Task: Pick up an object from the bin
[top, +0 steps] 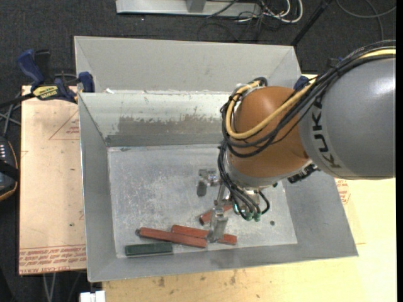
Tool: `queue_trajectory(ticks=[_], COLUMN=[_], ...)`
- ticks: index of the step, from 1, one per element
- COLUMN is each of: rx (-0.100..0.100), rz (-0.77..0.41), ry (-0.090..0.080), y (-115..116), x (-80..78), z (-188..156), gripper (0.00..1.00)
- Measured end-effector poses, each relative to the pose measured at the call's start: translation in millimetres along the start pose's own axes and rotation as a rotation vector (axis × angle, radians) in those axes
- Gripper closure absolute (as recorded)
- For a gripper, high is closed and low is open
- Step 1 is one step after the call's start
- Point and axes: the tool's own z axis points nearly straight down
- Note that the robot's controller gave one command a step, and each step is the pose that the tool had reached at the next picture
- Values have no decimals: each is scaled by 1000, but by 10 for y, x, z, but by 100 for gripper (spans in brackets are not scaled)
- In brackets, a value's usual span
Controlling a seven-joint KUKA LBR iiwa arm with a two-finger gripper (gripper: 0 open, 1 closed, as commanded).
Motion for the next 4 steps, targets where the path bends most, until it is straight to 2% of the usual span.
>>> queue_trajectory(ticks=[1, 2, 3, 4], rx=[-1, -3, 0, -2], rz=[3, 86, -39, -29], ry=[-8, -13, -8, -8], y=[-5, 44, 224, 256], x=[-18, -134, -118, -82], z=[-38, 448, 813, 1237], gripper=[0, 0, 0, 100])
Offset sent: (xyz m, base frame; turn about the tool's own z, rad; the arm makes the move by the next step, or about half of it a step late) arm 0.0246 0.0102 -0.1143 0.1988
